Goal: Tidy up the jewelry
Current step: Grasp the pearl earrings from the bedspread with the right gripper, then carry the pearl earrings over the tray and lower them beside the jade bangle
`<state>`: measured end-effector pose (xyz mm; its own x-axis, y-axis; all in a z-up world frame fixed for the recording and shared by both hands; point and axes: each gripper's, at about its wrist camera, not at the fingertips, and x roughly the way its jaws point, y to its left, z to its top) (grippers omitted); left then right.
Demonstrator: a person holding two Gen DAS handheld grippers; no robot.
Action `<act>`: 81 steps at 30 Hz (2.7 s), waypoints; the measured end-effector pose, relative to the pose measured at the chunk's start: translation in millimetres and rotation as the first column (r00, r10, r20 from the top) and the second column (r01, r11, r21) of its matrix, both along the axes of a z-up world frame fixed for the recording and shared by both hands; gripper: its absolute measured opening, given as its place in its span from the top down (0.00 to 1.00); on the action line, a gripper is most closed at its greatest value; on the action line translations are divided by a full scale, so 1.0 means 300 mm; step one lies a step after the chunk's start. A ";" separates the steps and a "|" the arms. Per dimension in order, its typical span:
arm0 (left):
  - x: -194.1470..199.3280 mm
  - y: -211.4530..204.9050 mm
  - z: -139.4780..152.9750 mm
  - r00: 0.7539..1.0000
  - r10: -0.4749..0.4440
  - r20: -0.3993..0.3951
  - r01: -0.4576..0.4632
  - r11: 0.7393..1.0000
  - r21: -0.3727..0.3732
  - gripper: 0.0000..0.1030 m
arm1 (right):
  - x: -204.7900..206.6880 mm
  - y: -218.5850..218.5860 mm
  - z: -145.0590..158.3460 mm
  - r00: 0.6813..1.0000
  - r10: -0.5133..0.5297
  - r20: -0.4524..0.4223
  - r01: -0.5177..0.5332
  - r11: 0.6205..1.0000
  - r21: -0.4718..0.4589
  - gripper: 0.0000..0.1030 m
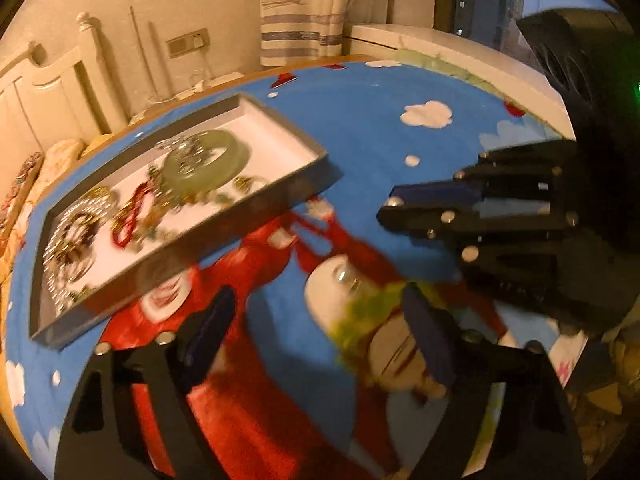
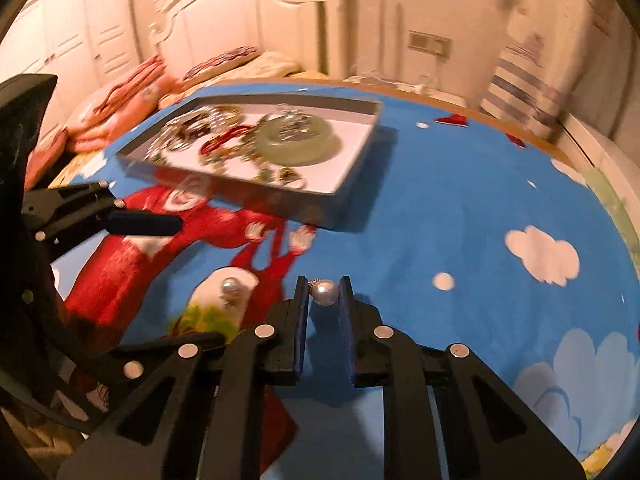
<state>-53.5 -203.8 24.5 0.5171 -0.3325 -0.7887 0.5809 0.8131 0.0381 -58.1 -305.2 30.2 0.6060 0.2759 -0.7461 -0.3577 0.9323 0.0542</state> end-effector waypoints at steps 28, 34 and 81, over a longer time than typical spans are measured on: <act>-0.017 0.120 0.063 0.992 0.108 0.068 -0.096 0.983 -0.158 0.87 | -0.024 -0.047 0.017 0.993 -0.109 0.037 0.108 0.994 0.027 0.84; -0.015 0.222 0.086 0.983 0.170 0.071 -0.155 0.970 -0.187 0.87 | -0.024 -0.045 0.020 0.993 -0.110 0.037 0.109 0.994 0.032 0.84; 0.268 0.447 0.105 0.893 0.431 0.131 -0.414 0.899 -0.140 0.87 | 0.223 0.449 0.125 0.985 0.016 0.169 0.016 0.983 -0.186 0.84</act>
